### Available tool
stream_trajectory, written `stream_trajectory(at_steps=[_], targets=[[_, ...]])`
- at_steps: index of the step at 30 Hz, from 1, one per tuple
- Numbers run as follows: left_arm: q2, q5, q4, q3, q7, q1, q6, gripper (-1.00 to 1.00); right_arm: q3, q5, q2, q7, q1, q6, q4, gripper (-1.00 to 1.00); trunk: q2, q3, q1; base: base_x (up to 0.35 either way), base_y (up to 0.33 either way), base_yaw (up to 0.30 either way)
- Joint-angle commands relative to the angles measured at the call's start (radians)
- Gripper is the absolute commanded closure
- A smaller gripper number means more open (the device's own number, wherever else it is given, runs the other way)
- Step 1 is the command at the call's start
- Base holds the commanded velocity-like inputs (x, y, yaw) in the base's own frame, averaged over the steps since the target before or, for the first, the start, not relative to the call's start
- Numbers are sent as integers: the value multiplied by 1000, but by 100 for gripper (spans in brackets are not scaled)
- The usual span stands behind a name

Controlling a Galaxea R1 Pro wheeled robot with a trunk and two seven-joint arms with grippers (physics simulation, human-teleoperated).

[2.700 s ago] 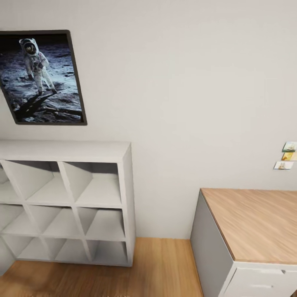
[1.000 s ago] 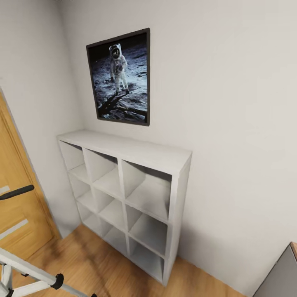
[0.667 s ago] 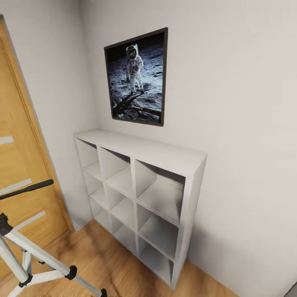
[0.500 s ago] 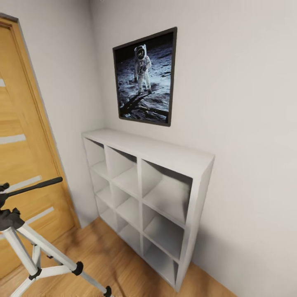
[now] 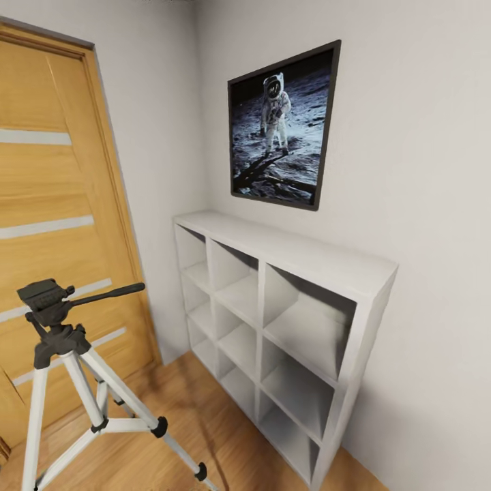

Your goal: Attach the digital camera to the camera tripod in the bedroom.

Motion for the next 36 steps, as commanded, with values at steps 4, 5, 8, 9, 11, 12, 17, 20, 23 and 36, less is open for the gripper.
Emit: stream_trajectory(at_steps=[4,5,8,9,11,12,17,20,23,36], targets=[[0,8,0,-9,1,0,-2,100,-8,5,0,2,0,-4,2,-100,-1,0,0,0,0,300],[0,9,0,-9,1,0,-2,100,-8,5,0,2,0,-4,2,-100,-1,0,0,0,0,300],[0,10,0,-9,0,0,-2,100,-8,5,0,3,0,-4,2,-100,-1,0,0,0,0,300],[0,10,0,-9,0,0,-2,100,-8,5,0,3,0,-4,2,-100,-1,0,0,0,0,300],[0,10,0,-9,0,0,-1,100,-8,5,0,3,0,-4,2,-100,-1,0,0,0,0,300],[0,11,0,-9,0,0,-1,100,-8,5,0,3,0,-4,2,-100,-1,0,0,0,0,300],[0,11,0,-9,0,0,-1,100,-8,5,0,3,0,-4,2,-100,-1,0,0,0,0,300],[0,11,0,-9,-1,0,-1,100,-8,5,-1,3,0,-4,2,-100,-1,0,0,0,0,300],[0,11,0,-9,-1,0,-1,100,-8,5,-1,3,0,-4,2,-100,-1,0,0,0,0,300],[6,11,0,-9,-11,0,-1,100,-8,7,-1,3,0,-2,2,-100,-1,0,0,0,0,300]])
